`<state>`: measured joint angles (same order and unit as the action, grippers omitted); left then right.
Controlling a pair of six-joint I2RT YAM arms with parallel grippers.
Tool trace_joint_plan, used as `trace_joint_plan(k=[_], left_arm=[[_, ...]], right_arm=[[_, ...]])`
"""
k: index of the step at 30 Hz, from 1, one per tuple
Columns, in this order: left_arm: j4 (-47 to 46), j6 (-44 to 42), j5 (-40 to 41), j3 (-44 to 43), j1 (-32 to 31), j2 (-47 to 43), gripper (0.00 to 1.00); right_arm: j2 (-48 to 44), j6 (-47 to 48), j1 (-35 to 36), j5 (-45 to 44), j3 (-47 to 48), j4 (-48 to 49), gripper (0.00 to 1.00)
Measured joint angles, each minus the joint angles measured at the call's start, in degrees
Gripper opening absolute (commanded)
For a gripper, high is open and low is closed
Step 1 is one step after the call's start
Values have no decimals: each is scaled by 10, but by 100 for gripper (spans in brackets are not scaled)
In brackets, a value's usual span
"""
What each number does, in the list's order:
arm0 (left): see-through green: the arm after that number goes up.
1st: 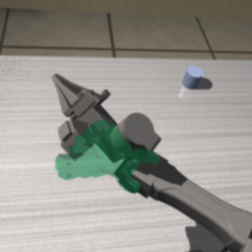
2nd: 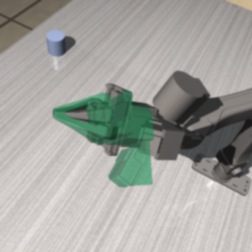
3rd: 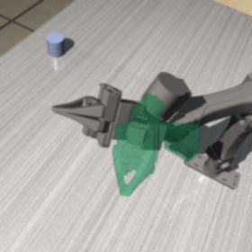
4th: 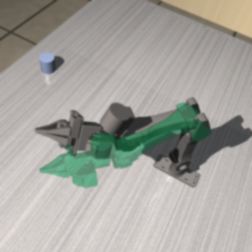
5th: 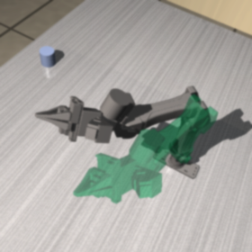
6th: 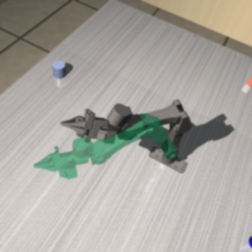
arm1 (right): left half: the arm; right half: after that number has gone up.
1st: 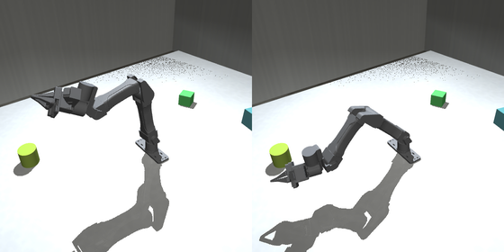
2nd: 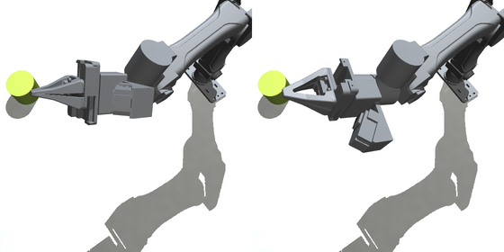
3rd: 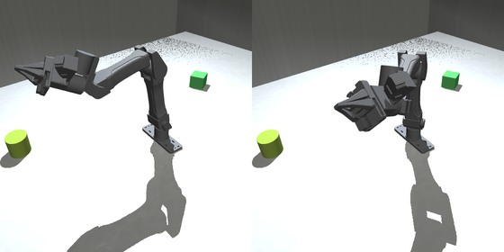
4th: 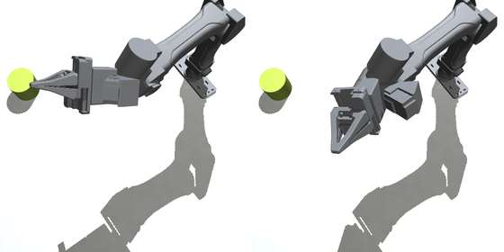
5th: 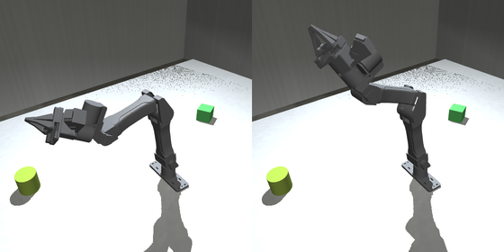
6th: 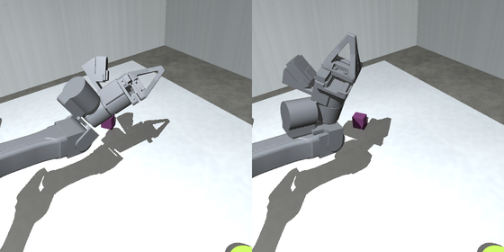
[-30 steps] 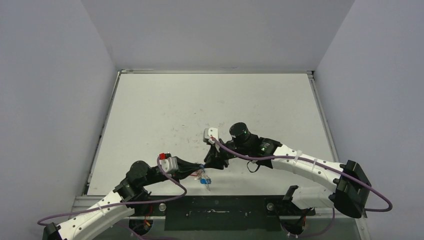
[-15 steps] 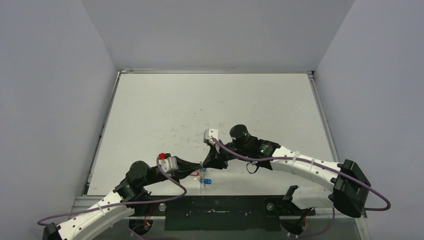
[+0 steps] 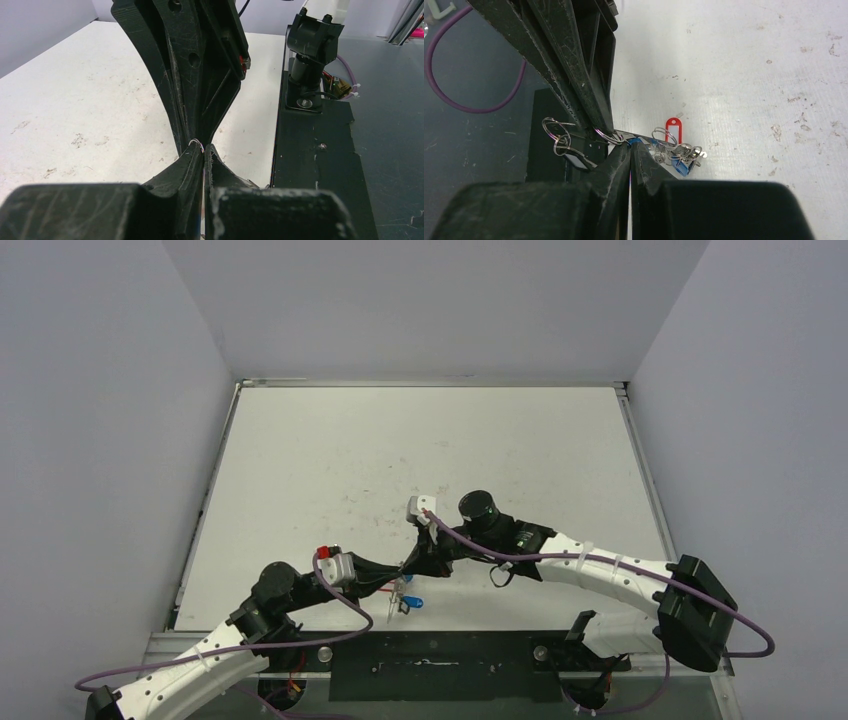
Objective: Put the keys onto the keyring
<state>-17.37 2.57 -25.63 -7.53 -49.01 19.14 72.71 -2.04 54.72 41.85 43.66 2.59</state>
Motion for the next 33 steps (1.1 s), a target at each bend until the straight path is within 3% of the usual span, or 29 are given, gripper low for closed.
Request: trace_joint_plan(k=[19,24,26,33], left_arm=[[-1,2,4,1,0,-9,0],[0,4,3,1,0,-11,0],[0,6,-1,1,-4,-15,0],[0,9,-6,1,-8,-33,0]], right_arm=[[2,-53,12,13,-25,66,0],[2,-63,13,11,-25,71,38],[0,-59,12,3,-25,70,48],[-42,-25,6,-14,-24,49,50]])
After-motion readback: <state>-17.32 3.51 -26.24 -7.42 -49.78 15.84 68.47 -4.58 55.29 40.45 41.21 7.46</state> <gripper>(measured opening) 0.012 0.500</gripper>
